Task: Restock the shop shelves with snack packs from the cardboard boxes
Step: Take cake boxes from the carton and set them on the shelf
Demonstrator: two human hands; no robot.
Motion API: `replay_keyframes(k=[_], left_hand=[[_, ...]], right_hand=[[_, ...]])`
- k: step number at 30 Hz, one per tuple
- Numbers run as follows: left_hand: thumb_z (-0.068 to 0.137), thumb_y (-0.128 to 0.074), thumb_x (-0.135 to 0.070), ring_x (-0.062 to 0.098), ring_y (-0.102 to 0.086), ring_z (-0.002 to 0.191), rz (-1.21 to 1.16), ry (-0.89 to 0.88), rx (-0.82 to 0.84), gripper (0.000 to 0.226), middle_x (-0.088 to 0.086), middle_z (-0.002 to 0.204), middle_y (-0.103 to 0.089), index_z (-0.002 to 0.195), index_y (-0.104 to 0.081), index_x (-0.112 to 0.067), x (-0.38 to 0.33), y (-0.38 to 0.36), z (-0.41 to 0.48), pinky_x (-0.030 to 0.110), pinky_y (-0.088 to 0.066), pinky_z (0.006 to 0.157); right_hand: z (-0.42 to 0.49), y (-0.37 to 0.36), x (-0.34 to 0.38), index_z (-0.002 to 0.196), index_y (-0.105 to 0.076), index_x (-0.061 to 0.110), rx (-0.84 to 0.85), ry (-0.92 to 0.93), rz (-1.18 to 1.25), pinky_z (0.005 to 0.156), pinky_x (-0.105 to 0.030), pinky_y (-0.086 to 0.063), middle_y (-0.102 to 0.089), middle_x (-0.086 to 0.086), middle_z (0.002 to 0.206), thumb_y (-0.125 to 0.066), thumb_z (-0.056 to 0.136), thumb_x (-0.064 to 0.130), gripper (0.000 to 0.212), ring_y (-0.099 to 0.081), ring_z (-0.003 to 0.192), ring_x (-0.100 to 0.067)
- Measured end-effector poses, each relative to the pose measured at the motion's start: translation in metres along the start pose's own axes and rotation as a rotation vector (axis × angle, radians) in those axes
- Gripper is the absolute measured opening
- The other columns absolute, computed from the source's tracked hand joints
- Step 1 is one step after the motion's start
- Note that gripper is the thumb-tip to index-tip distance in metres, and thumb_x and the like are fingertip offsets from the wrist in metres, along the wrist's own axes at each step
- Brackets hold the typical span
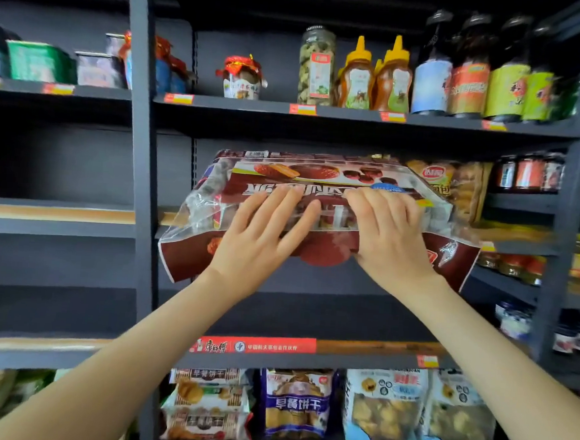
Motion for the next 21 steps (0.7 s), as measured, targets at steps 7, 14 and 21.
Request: replay_keyframes(k=[7, 14, 21], left_hand=[[0.099, -0.04, -0.005, 0.03, -0.047, 0.123, 0.028, -0.001, -0.001, 0.037, 0.018, 0.133, -0.053, 0.135, -0.047, -0.011, 0.018, -0.044, -0.018, 0.041, -0.029, 0.108], [0.091, -0.053, -0.008, 0.03, -0.043, 0.127, 0.022, 0.026, 0.06, 0.048, 0.016, 0.138, -0.04, 0.137, -0.043, -0.013, 0.031, -0.032, -0.038, 0.039, -0.024, 0.112], [0.075, -0.082, -0.029, 0.031, -0.041, 0.129, 0.17, 0.169, 0.165, 0.083, 0.016, 0.139, -0.04, 0.141, -0.036, -0.009, 0.057, 0.03, -0.057, 0.04, -0.023, 0.115]], right_hand=[[0.008, -0.052, 0.009, 0.125, -0.045, 0.004, -0.011, -0.009, 0.027, 0.097, -0.039, -0.034, -0.062, -0.014, 0.114, -0.079, 0.077, 0.023, 0.061, -0.048, 0.11, -0.027], [0.01, -0.042, 0.035, 0.124, -0.046, 0.005, 0.001, -0.009, 0.081, 0.095, -0.04, -0.032, -0.063, -0.015, 0.113, -0.079, 0.075, 0.019, 0.061, -0.046, 0.109, -0.028], [0.017, 0.0, 0.076, 0.124, -0.046, 0.006, -0.06, -0.042, 0.256, 0.094, -0.038, -0.03, -0.051, -0.009, 0.119, -0.085, 0.068, 0.027, 0.071, -0.045, 0.109, -0.027]])
Point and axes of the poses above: each hand's wrist, its own z-axis towards the middle knuckle, its own y-axis out of the back of the hand, x = y × z, the point moved 9 cm from there along z, towards the middle knuckle
